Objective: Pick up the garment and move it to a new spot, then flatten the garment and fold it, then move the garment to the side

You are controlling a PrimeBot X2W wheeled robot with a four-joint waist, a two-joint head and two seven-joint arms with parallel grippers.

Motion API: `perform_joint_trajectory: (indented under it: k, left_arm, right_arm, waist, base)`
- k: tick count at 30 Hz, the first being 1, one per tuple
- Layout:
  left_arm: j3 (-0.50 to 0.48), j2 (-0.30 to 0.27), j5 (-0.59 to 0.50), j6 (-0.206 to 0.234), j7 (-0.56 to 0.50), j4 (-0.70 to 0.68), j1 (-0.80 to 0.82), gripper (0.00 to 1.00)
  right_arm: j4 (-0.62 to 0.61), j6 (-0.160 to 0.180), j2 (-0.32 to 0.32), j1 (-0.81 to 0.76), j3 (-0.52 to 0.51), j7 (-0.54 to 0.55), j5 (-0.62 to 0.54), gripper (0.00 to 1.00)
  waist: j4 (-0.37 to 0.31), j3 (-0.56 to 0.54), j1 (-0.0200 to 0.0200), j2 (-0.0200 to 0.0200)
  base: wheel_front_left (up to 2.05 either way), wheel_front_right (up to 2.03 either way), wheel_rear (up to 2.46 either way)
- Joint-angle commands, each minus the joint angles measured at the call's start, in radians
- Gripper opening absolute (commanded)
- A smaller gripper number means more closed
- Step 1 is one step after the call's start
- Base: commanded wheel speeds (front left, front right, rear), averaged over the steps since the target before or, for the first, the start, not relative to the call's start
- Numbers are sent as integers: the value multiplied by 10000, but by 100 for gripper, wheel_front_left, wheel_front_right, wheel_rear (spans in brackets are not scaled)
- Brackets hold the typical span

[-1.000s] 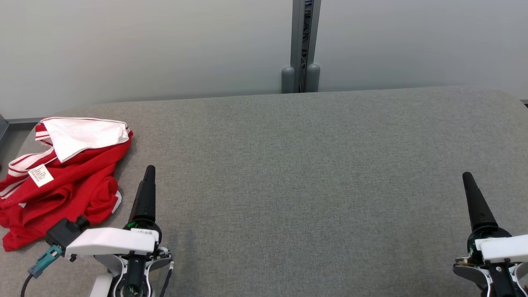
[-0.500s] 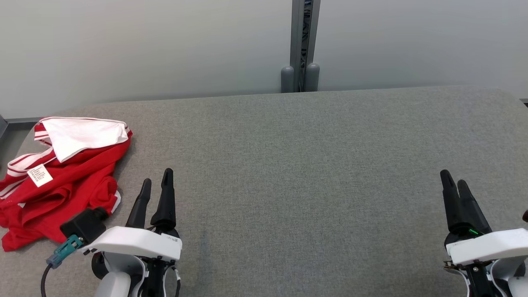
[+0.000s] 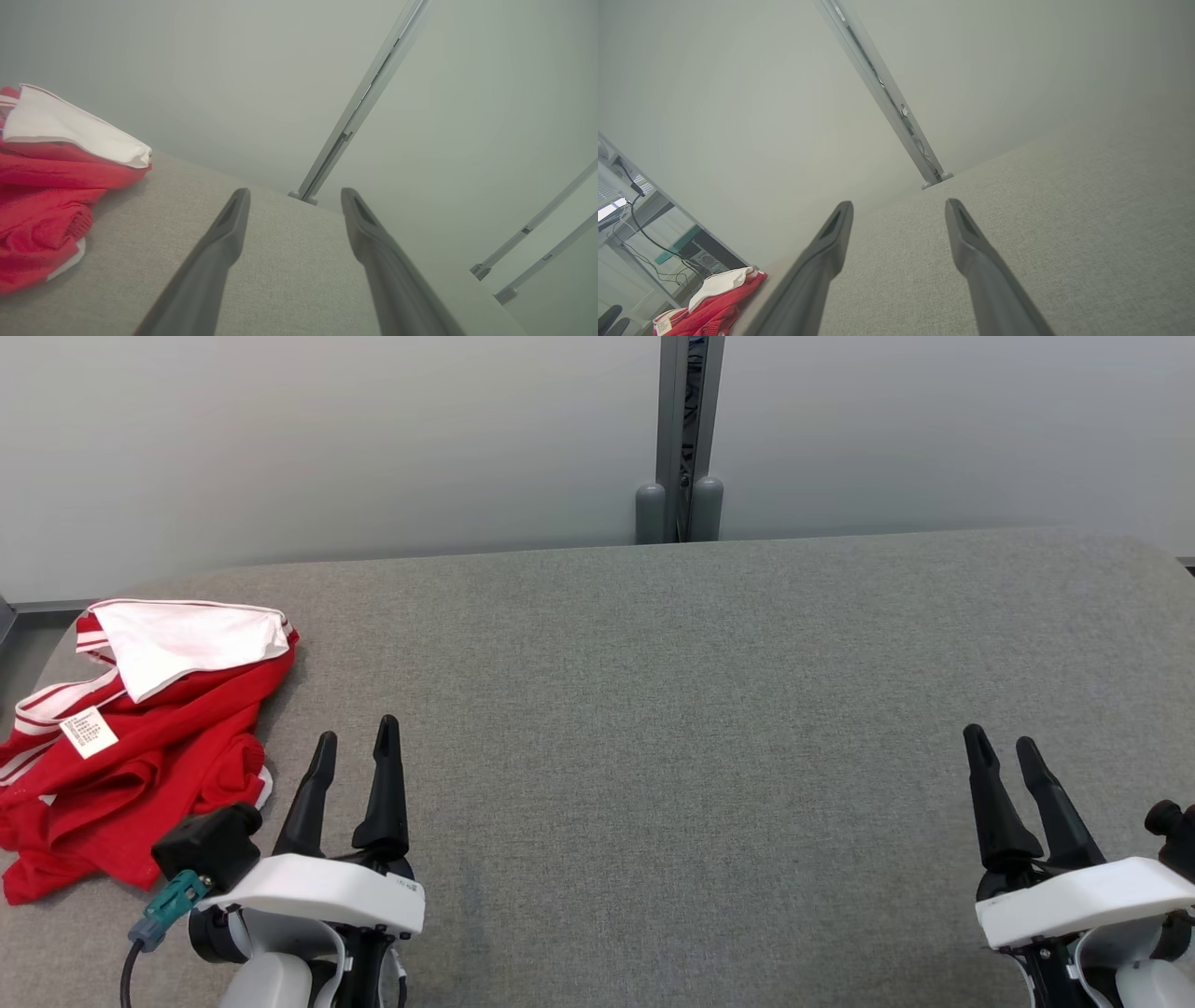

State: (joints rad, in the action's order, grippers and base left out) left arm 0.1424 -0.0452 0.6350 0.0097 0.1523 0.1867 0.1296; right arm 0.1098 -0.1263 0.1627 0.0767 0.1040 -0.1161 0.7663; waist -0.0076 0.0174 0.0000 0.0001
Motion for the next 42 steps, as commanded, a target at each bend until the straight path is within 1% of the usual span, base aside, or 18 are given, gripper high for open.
perform_joint_trajectory:
  k: [1,7,14,42]
  left_arm:
    - [-30,-40,-265,27,89,-181,45,100]
    - [-43,-45,-1002,155,248,-369,-81,100]
    - [-63,-50,-1690,265,387,-547,-157,100]
    - [-40,-64,-3777,466,883,-972,-565,100]
  right_arm:
    - [-159,-56,129,226,43,-145,-240,100]
    - [-346,-58,180,223,220,-344,-961,100]
    - [-435,-61,169,155,202,-533,-1624,100]
    - [-646,-65,322,184,820,-1172,-3772,100]
  waist:
    - [-1,1,0,-1]
    - [1,2,0,-1]
    - [12,13,0,-1]
    - [-18,38,0,-1]
  base:
    - [0,0,0]
    - [0,0,0]
    - [0,0,0]
    - [0,0,0]
